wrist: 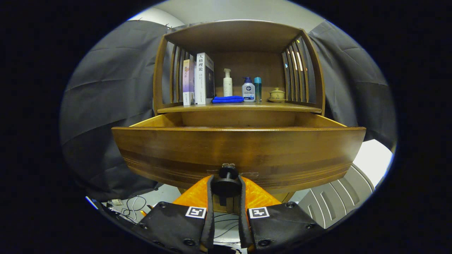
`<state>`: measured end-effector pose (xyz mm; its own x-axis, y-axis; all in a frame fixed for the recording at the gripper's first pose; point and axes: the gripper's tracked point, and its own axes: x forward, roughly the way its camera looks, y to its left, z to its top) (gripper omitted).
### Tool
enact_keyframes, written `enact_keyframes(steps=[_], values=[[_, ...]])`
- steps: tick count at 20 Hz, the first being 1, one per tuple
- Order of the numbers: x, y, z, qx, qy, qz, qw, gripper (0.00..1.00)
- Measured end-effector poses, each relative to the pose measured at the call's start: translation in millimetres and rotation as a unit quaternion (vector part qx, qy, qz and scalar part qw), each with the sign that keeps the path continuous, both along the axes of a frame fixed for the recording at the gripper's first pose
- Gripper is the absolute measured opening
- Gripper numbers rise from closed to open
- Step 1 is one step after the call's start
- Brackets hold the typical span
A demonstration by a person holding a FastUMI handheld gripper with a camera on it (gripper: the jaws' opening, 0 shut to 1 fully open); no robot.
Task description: Pull open the drawer, take out the items inside it, and place them on the countertop above the cabinet.
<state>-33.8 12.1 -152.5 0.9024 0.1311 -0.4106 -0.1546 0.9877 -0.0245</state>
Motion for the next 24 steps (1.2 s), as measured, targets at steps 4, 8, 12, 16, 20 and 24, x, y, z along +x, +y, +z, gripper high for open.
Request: enact_keyframes(steps=[4, 8, 12, 16, 20, 24], values=[[-14, 1, 1, -0.004, -0.005, 0.012, 1.000, 0.30], [-12, 1, 15, 0.006, -0.030, 0.022, 0.999, 0.47], [-8, 8, 51, 0.022, -0.071, 0.054, 0.996, 0.68], [4, 7, 88, 0.039, -0.093, 0.063, 0.993, 0.90], [22, -4, 114, 0.011, -0.114, 0.069, 0.991, 0.96], [52, -7, 116, 0.009, -0.079, 0.070, 0.994, 0.98]])
